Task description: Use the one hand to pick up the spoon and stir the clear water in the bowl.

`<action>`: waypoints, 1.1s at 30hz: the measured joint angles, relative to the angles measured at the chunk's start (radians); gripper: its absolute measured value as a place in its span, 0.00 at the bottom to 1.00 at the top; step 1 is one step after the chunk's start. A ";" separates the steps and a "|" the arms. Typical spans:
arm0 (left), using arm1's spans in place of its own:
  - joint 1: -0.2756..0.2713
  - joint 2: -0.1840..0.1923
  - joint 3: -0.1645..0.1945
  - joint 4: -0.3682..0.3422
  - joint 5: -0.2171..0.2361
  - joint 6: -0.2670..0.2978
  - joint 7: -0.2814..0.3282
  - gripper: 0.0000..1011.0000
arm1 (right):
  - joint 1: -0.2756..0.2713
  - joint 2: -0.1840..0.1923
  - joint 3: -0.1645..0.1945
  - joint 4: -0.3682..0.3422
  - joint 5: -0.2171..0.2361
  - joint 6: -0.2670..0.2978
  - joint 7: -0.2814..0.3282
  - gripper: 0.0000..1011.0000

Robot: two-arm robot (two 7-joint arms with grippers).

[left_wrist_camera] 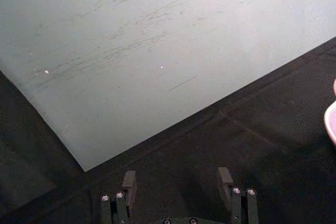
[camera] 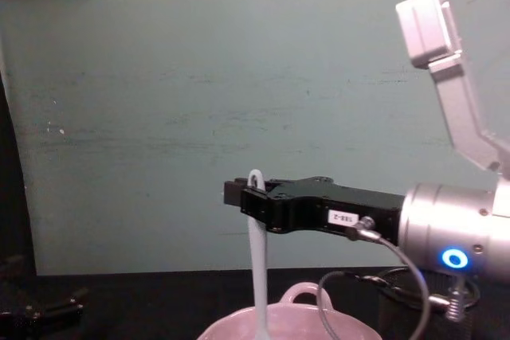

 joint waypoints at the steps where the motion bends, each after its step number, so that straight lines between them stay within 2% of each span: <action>1: 0.000 0.000 0.000 0.000 0.000 0.000 0.000 1.00 | 0.004 -0.005 -0.001 0.008 -0.002 -0.002 0.000 0.11; 7: 0.000 0.000 0.000 0.000 0.000 0.000 0.000 1.00 | 0.058 -0.067 -0.003 0.117 -0.016 -0.031 0.003 0.11; 13: 0.000 0.000 0.000 0.000 0.000 0.000 0.000 1.00 | 0.101 -0.103 0.011 0.201 -0.028 -0.052 0.003 0.11; 17: 0.000 0.000 0.000 0.000 0.000 0.000 0.000 1.00 | 0.112 -0.106 0.027 0.223 -0.037 -0.056 -0.004 0.11; 21: 0.000 0.000 0.000 0.000 0.000 0.000 0.000 1.00 | 0.111 -0.097 0.043 0.222 -0.041 -0.056 -0.012 0.11; 25: 0.000 0.000 0.000 0.000 0.000 0.000 0.000 1.00 | 0.090 -0.076 0.061 0.190 -0.044 -0.053 -0.024 0.11; 33: 0.000 0.000 0.000 0.000 0.000 0.000 0.000 1.00 | 0.012 -0.012 0.089 0.070 -0.057 -0.018 -0.051 0.11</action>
